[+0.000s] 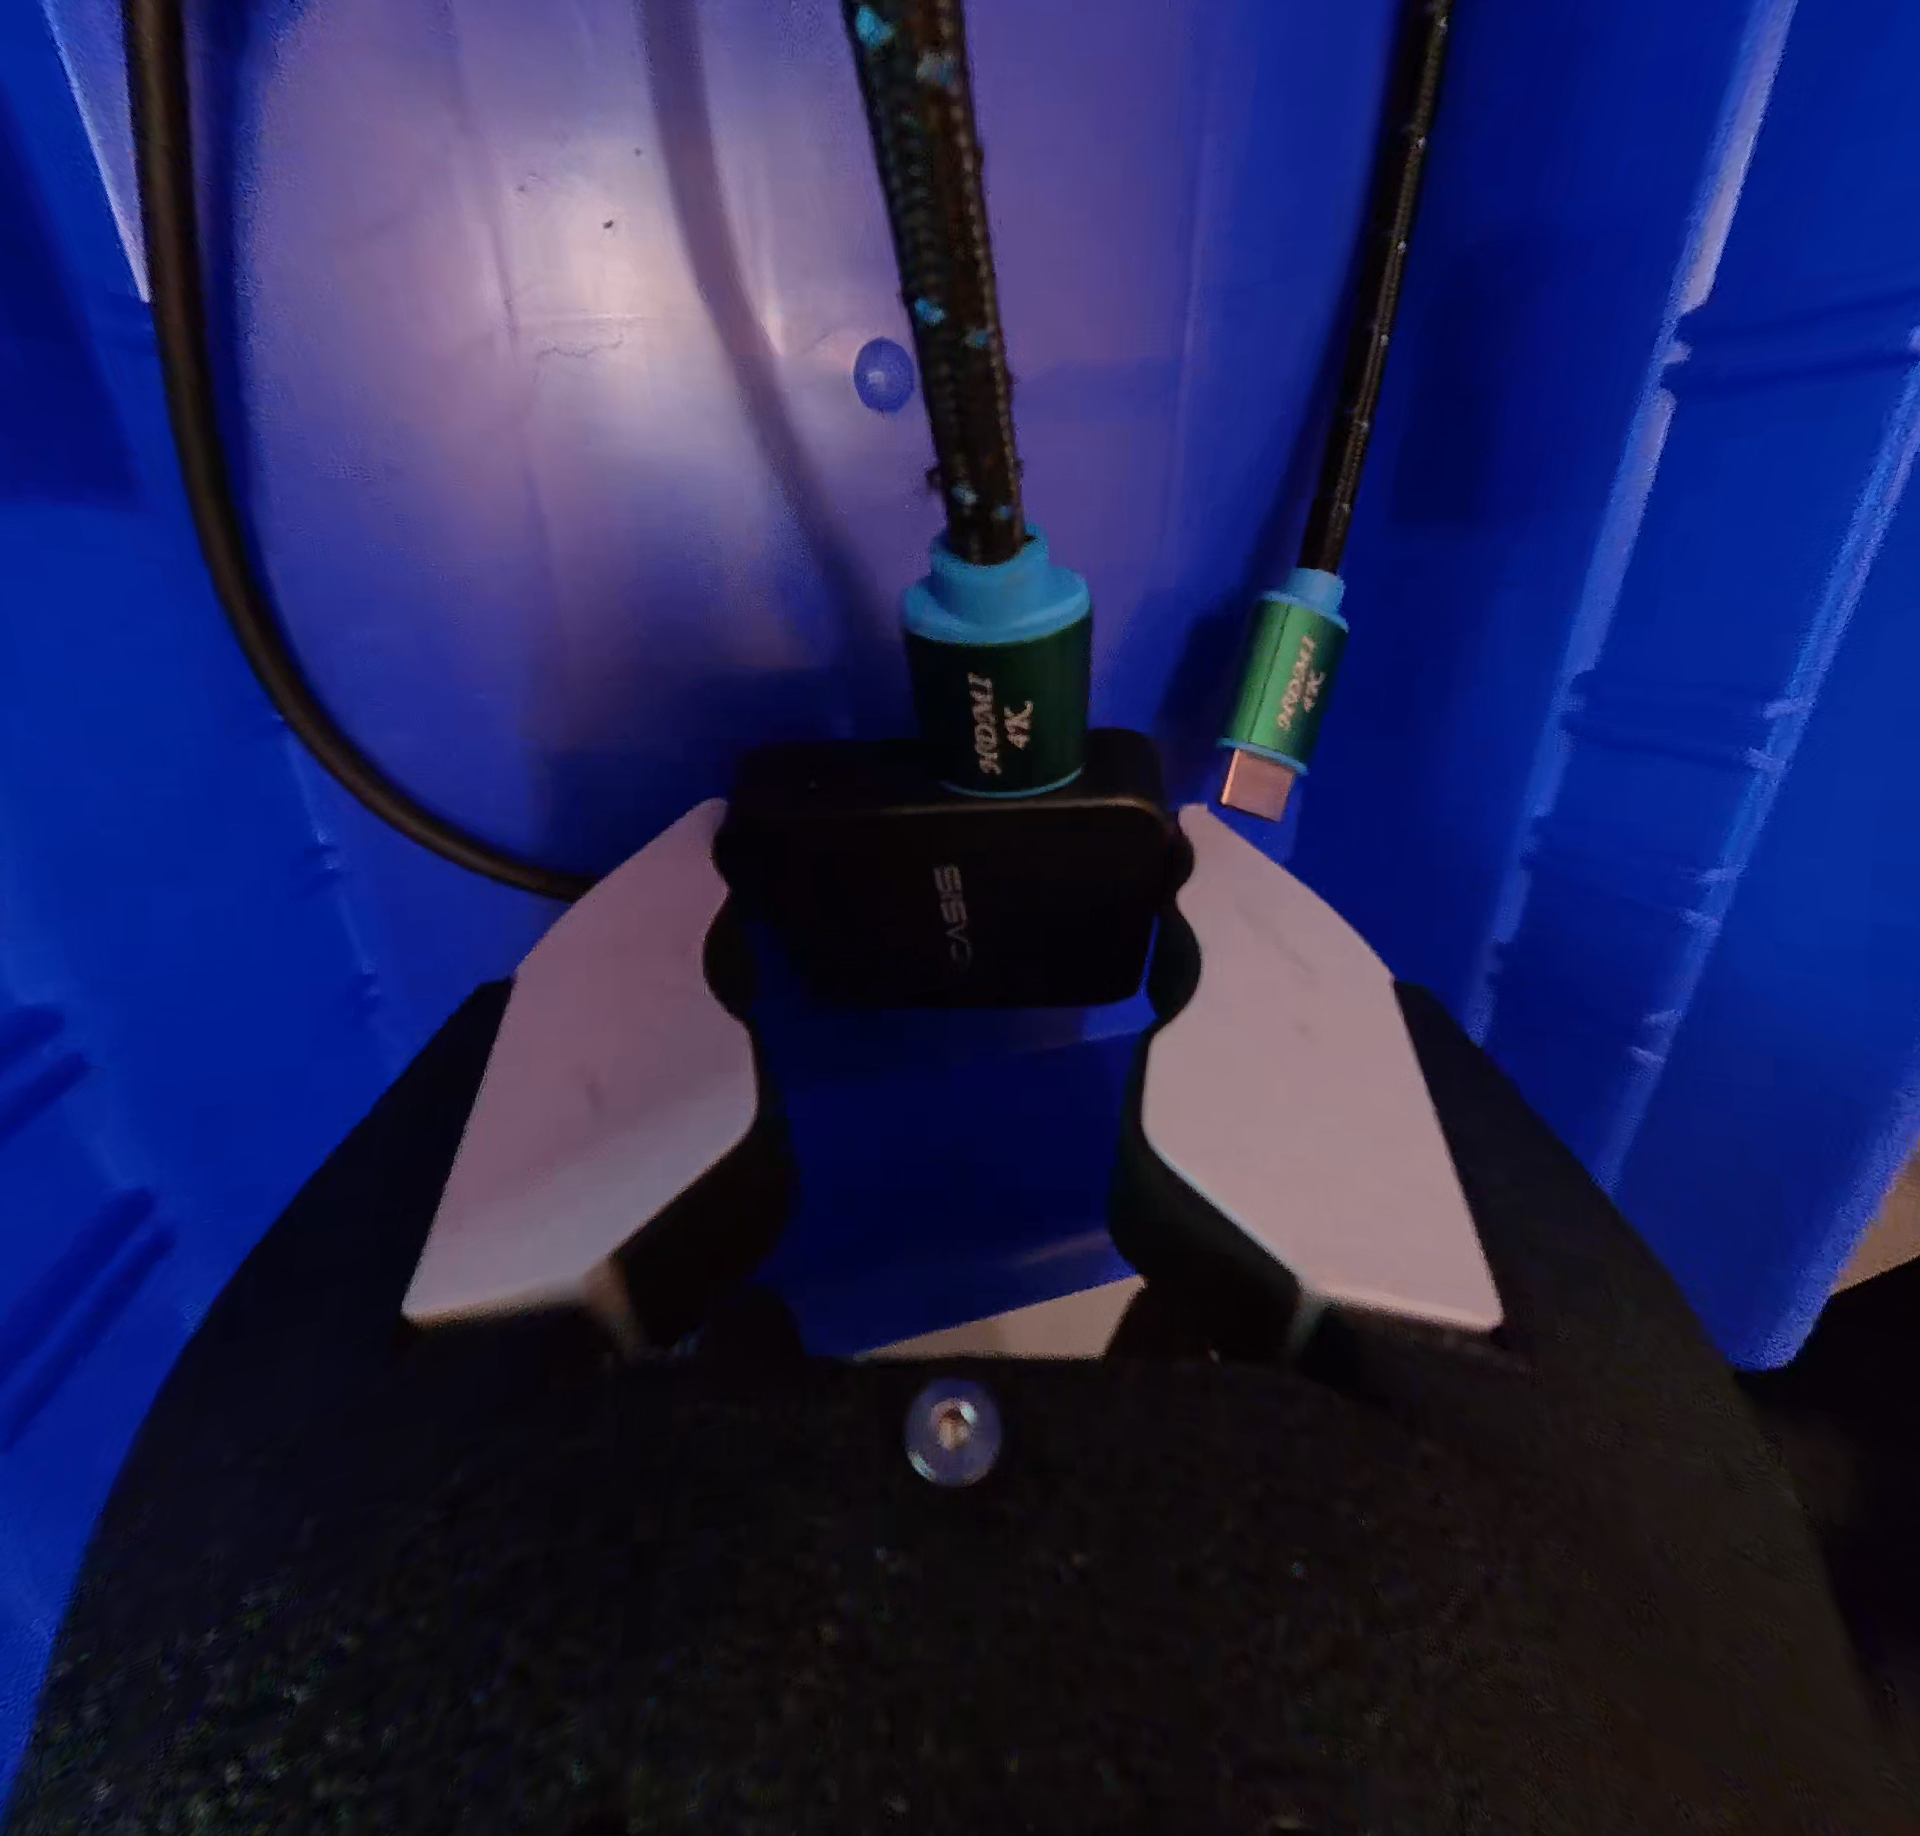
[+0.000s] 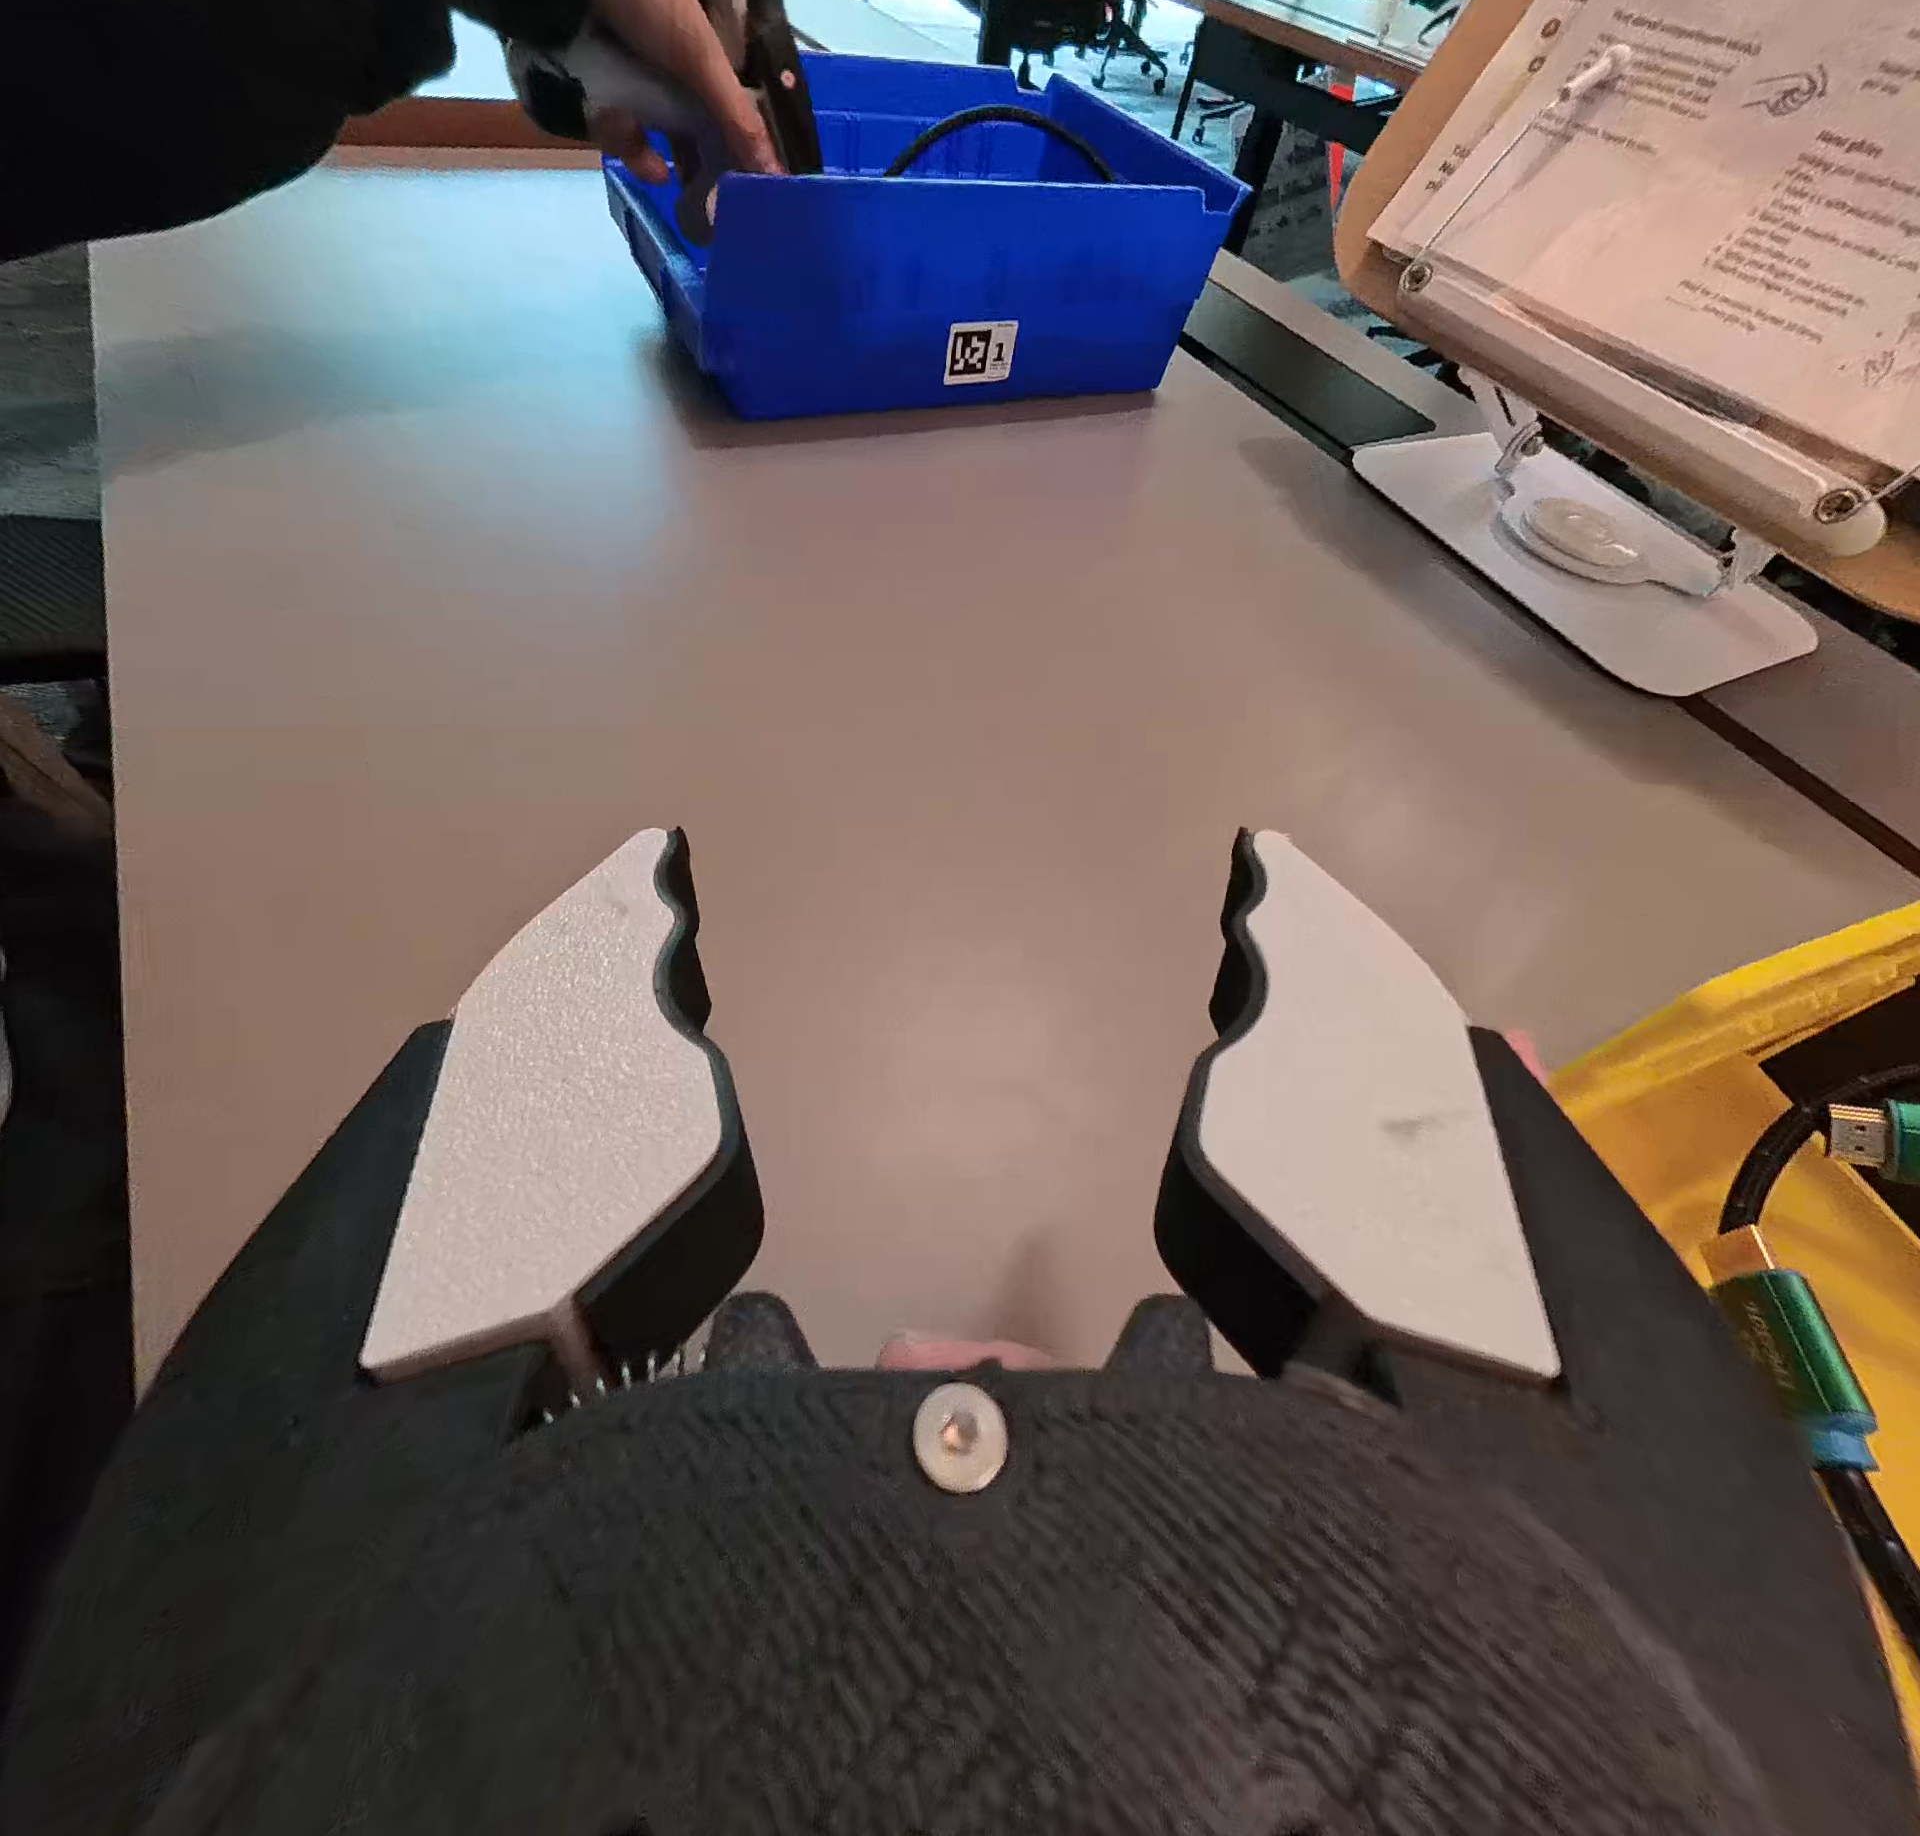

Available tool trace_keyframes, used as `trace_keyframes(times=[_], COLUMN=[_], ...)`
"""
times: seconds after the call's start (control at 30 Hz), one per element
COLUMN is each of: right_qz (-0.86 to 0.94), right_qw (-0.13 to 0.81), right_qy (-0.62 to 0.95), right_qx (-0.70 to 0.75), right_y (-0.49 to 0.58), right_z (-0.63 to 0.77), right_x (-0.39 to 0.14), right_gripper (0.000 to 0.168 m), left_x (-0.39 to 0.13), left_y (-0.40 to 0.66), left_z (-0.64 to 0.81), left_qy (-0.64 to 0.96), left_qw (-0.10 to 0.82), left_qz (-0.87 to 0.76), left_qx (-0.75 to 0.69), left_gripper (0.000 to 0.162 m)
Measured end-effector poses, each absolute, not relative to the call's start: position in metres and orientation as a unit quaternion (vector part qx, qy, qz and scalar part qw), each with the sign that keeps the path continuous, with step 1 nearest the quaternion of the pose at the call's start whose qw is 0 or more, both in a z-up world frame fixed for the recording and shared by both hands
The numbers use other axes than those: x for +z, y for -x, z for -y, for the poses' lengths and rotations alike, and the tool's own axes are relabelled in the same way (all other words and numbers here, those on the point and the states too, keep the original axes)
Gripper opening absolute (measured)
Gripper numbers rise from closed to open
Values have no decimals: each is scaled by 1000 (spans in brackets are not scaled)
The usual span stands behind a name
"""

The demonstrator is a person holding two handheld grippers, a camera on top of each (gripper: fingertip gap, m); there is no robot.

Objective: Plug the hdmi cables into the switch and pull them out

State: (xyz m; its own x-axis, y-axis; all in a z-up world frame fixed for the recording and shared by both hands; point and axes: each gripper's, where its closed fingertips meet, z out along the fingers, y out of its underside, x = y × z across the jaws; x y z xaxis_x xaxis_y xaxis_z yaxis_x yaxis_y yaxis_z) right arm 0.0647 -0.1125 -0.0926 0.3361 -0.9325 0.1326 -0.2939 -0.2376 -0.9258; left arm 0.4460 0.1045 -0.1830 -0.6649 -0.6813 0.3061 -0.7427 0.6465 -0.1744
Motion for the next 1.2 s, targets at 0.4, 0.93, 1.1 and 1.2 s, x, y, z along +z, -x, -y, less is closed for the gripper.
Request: trace_keyframes(times=[0.4,0.93,1.1,1.2], right_qz=[-455,-430,-434,-422], right_qw=[454,560,685,759], right_qy=[665,607,496,432], right_qx=[-380,-365,-311,-242], right_y=[-67,-83,-85,-81], right_z=[119,73,59,54], right_x=[-83,-50,-13,3], right_gripper=[95,91,89,81], left_x=[-86,89,85,62], left_y=[-444,-303,-208,-156], left_z=[-86,-18,18,36], left_qy=[-218,173,265,313], left_qw=[-79,-533,-509,-467], left_qz=[915,759,699,676], left_qx=[330,330,427,476], left_gripper=[72,72,72,72])
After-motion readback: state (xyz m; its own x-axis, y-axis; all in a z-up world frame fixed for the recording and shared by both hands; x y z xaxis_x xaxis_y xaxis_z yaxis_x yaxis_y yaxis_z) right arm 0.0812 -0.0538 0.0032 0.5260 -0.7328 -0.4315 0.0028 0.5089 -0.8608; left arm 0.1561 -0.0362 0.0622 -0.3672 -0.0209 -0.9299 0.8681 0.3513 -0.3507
